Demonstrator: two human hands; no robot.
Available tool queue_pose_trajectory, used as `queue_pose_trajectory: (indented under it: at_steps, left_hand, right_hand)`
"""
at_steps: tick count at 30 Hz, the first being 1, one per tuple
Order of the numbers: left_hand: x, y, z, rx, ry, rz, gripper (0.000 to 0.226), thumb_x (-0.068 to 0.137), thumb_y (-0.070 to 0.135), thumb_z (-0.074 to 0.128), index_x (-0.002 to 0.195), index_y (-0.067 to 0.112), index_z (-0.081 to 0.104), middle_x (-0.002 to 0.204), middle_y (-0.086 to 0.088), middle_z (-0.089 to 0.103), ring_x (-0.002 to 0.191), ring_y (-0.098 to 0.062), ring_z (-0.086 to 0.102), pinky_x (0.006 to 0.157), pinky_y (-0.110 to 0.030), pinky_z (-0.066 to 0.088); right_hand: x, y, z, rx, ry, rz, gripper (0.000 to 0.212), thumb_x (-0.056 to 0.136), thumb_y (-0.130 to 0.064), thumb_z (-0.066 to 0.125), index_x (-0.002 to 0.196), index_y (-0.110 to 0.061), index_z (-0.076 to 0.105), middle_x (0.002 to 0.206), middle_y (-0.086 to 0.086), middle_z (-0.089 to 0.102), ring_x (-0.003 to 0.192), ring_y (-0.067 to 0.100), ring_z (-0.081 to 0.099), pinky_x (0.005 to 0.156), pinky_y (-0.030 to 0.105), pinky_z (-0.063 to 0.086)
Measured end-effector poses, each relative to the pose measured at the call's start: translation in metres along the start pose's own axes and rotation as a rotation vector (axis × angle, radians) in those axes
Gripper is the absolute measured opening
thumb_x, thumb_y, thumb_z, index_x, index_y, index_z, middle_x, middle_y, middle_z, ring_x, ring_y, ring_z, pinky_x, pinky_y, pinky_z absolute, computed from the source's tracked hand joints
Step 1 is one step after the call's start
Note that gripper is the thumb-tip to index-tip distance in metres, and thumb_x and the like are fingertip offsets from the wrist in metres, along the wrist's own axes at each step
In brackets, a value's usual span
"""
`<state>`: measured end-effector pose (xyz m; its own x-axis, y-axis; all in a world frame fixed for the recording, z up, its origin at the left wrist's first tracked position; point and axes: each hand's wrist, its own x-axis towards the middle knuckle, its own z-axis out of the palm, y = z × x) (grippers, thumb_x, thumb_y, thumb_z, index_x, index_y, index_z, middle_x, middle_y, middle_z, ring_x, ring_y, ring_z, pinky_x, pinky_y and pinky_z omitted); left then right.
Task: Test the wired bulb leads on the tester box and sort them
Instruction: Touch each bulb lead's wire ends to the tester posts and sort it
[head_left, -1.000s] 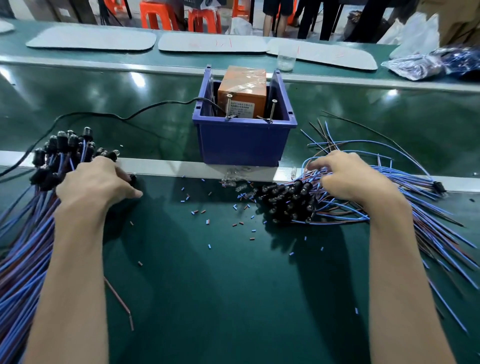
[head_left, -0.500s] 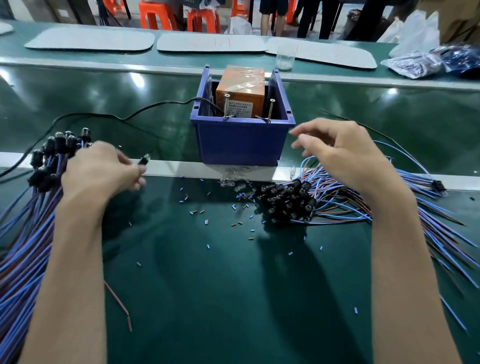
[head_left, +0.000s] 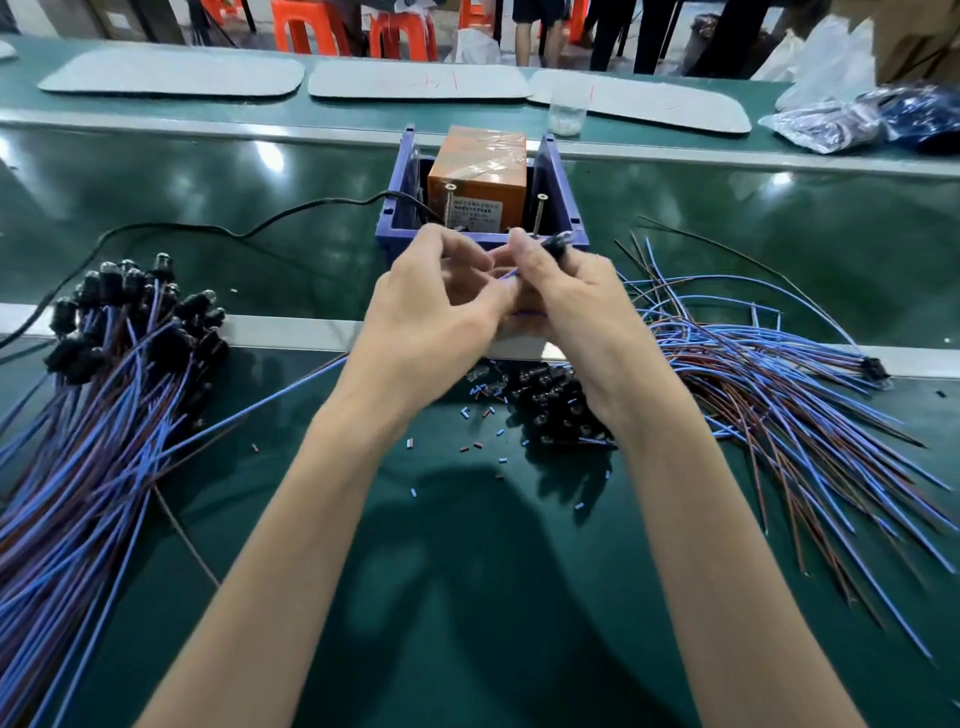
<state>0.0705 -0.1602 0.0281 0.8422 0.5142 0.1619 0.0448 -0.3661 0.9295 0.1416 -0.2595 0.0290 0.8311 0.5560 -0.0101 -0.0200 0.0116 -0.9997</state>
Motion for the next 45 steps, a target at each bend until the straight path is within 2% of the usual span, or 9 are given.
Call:
queue_pose_trajectory:
  at_steps: [4, 9, 14, 17, 19, 23, 29, 34, 45]
  left_hand:
    - [0.004, 0.001, 0.001, -0.214, -0.159, -0.384, 0.047, 0.097, 0.044, 0.041, 0.072, 0.014, 0.068, 0.081, -0.003, 0.076, 0.080, -0.015, 0.072, 0.074, -0.026, 0.050]
    - [0.008, 0.000, -0.006, -1.200, 0.045, -0.742, 0.050, 0.101, 0.041, 0.028, 0.108, 0.000, 0.056, 0.106, -0.014, 0.066, 0.097, -0.025, 0.065, 0.079, -0.037, 0.050]
    - [0.011, 0.001, -0.018, -1.496, 0.480, -0.635, 0.045, 0.104, 0.030, 0.021, 0.076, 0.010, 0.050, 0.066, -0.001, 0.054, 0.054, -0.014, 0.056, 0.064, -0.028, 0.046]
    - [0.011, 0.001, -0.027, -1.583, 0.534, -0.488, 0.045, 0.106, 0.027, 0.019, 0.074, 0.011, 0.047, 0.049, 0.003, 0.037, 0.033, -0.009, 0.033, 0.044, -0.019, 0.034]
    - [0.012, 0.000, -0.028, -1.503, 0.521, -0.427, 0.041, 0.106, 0.025, 0.021, 0.074, 0.013, 0.045, 0.046, 0.005, 0.030, 0.032, -0.008, 0.024, 0.038, -0.017, 0.026]
    - [0.012, 0.001, -0.025, -1.137, 0.392, -0.326, 0.037, 0.106, 0.028, 0.028, 0.074, 0.017, 0.044, 0.045, 0.009, 0.027, 0.035, -0.006, 0.019, 0.037, -0.017, 0.021]
    - [0.007, -0.003, -0.013, -0.080, -0.263, -0.244, 0.044, 0.103, 0.036, 0.035, 0.065, 0.018, 0.048, 0.040, 0.014, 0.029, 0.034, -0.003, 0.022, 0.035, -0.013, 0.019]
    - [0.002, -0.006, -0.002, 0.067, -0.398, -0.172, 0.048, 0.102, 0.043, 0.033, 0.063, 0.019, 0.046, 0.039, 0.014, 0.033, 0.036, -0.002, 0.027, 0.035, -0.014, 0.022]
    - [0.005, -0.012, -0.014, 0.277, -0.487, -0.137, 0.051, 0.100, 0.048, 0.034, 0.059, 0.019, 0.044, 0.047, 0.010, 0.036, 0.041, -0.007, 0.029, 0.048, -0.027, 0.023]
  right_hand:
    - [-0.002, -0.006, -0.007, -0.095, 0.079, -0.054, 0.029, 0.099, -0.028, 0.049, 0.079, -0.014, 0.066, 0.092, 0.002, 0.072, 0.090, 0.015, 0.067, 0.073, 0.018, 0.052]
    - [-0.006, -0.014, -0.010, 0.055, 0.055, -0.079, 0.041, 0.100, -0.027, 0.045, 0.062, -0.015, 0.055, 0.075, 0.004, 0.070, 0.081, 0.016, 0.069, 0.081, 0.027, 0.048]
    - [-0.005, -0.019, -0.021, 0.263, 0.069, -0.079, 0.044, 0.101, -0.030, 0.045, 0.059, -0.015, 0.040, 0.048, -0.002, 0.042, 0.050, 0.015, 0.048, 0.071, 0.037, 0.058]
    - [-0.004, -0.021, -0.030, 0.331, 0.150, -0.070, 0.042, 0.100, -0.030, 0.047, 0.061, -0.019, 0.034, 0.048, -0.006, 0.026, 0.043, 0.010, 0.025, 0.043, 0.022, 0.039]
    - [-0.004, -0.022, -0.037, 0.284, 0.209, -0.085, 0.040, 0.098, -0.027, 0.050, 0.063, -0.020, 0.031, 0.050, -0.008, 0.022, 0.043, 0.008, 0.017, 0.038, 0.019, 0.021]
    - [-0.005, -0.021, -0.049, 0.207, 0.259, -0.111, 0.035, 0.094, -0.019, 0.055, 0.064, -0.019, 0.037, 0.050, -0.009, 0.027, 0.041, 0.005, 0.017, 0.035, 0.016, 0.016]
    - [-0.008, -0.018, -0.045, 0.008, 0.113, -0.097, 0.012, 0.089, -0.016, 0.065, 0.081, -0.010, 0.070, 0.054, -0.008, 0.044, 0.043, 0.003, 0.024, 0.035, 0.013, 0.018]
    - [-0.007, -0.013, -0.032, -0.030, 0.053, -0.045, 0.005, 0.086, -0.018, 0.069, 0.089, -0.015, 0.071, 0.074, -0.001, 0.072, 0.040, 0.002, 0.043, 0.036, 0.010, 0.025]
    - [-0.006, -0.013, -0.023, 0.058, 0.125, -0.099, 0.014, 0.085, -0.004, 0.068, 0.073, -0.011, 0.067, 0.061, 0.000, 0.067, 0.039, 0.001, 0.037, 0.037, 0.008, 0.027]
